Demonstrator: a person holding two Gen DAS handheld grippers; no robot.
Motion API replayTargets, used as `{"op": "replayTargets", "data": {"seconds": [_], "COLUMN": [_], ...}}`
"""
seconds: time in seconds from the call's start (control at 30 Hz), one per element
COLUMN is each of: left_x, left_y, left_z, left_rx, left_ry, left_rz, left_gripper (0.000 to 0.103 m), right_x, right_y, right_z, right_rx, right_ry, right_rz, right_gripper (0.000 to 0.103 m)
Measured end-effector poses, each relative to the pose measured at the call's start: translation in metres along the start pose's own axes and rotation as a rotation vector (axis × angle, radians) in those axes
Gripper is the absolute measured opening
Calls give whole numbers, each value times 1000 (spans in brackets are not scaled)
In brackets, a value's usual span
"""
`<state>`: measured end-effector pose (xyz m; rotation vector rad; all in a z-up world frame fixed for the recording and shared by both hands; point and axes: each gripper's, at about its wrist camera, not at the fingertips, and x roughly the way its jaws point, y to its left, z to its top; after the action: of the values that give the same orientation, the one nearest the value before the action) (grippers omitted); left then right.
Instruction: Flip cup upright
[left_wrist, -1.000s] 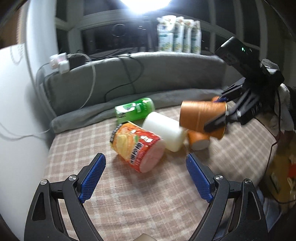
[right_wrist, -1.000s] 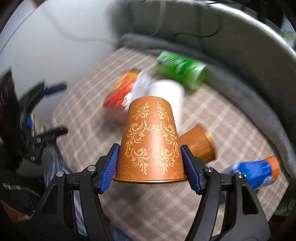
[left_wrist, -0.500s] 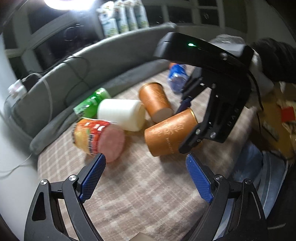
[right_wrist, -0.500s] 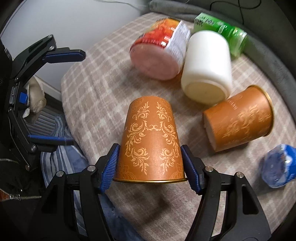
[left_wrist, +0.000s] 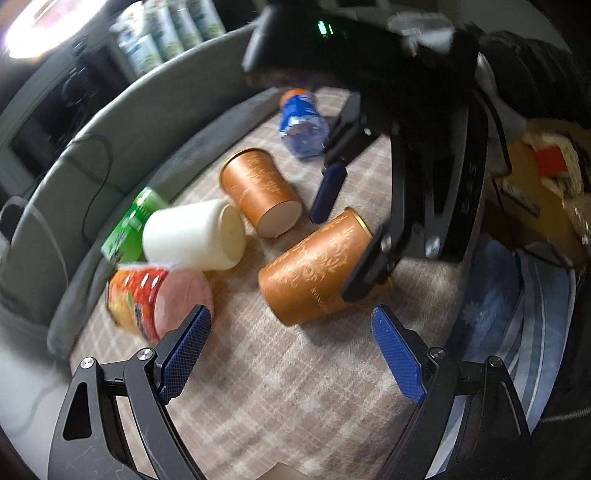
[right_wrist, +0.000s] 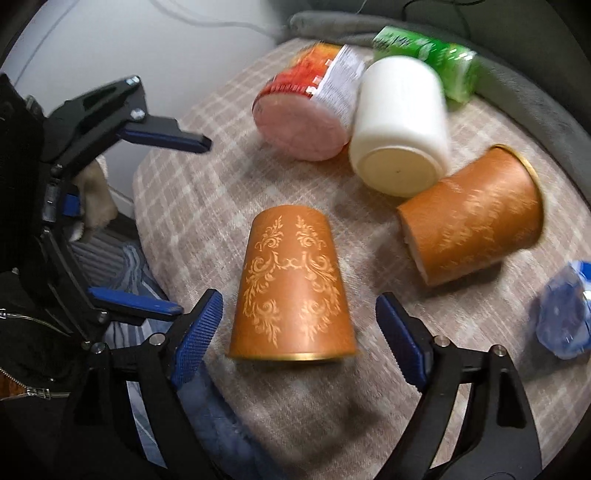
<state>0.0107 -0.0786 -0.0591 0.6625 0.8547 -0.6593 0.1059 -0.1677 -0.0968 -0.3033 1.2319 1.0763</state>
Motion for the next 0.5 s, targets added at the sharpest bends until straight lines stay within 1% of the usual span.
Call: {"op": "replayTargets", "data": {"seconds": [0.1,0.17,0.3,0.47,0.5], "left_x": [6,10,23,38,41], "left_y": [-6,-11,-24,-43,-47], "left_z": [10,17,31,41,41], "left_rx": [97,162,312,485,519], "left_ry": [20,32,70,123,137], "left_rz": [-16,-18,-37,-47,-44], "left_gripper": [89,89,89,89,89], "right_x": [-25,-43,-69,-93,-92], "right_y": [-13,-23,-37,-50,-49], "right_z": [-17,-35,-72,-118,-122], "right_rx": [70,134,250,390,407], "right_ry": [-76,-137,-226,-321,-331], "right_rz": [16,15,2,-13,-16], "right_gripper": [87,87,87,87,87]}}
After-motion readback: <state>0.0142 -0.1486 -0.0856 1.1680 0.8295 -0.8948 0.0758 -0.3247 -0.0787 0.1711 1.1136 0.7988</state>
